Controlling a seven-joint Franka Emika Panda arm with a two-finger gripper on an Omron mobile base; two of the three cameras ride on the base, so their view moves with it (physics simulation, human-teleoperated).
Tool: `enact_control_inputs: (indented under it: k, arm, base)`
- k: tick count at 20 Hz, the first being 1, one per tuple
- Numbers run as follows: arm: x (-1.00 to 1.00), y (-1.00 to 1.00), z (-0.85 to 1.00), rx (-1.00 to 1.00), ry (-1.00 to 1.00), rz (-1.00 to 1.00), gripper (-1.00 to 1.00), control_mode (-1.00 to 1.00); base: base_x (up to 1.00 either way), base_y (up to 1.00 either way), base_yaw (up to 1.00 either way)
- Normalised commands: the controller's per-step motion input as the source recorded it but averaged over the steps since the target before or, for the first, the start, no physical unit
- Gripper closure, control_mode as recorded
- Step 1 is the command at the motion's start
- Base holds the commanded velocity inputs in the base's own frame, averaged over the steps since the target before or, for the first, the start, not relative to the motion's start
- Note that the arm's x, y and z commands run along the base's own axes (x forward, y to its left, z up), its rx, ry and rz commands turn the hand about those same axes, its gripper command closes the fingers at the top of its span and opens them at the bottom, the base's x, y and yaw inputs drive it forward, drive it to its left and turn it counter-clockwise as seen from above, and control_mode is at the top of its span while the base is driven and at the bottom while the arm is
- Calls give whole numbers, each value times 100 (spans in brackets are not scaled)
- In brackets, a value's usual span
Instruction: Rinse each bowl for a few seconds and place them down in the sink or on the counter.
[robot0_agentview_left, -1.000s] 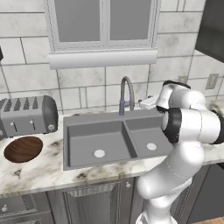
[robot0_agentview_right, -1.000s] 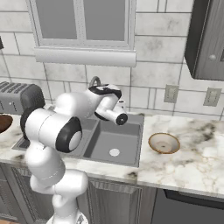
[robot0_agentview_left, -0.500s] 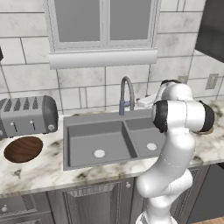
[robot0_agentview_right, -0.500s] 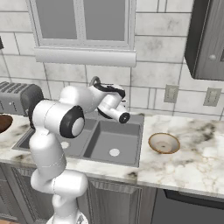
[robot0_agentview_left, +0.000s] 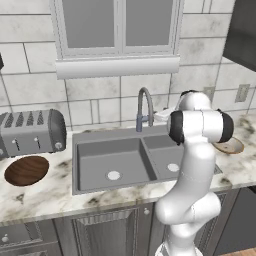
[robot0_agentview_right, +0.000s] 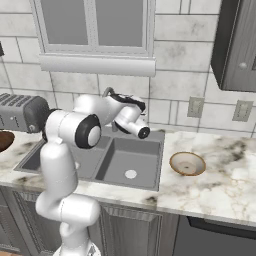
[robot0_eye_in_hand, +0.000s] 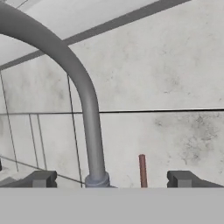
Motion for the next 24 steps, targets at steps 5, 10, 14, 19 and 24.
enact_control_inputs:
  k: [5,10,14,19,24]
  arm:
    - [37,2,-13,0,1,0,-100,-100]
    - [35,4,-17,0,2,0,-100,-100]
    - [35,4,-17,0,1,0,-100,-100]
    - [32,1,-12,0,1,0,-100,-100]
    - [32,0,-7,1,1,0,-100,-100]
  base:
    - [0,0,0]
    - [0,0,0]
    - [0,0,0]
    - [0,0,0]
    - [0,0,0]
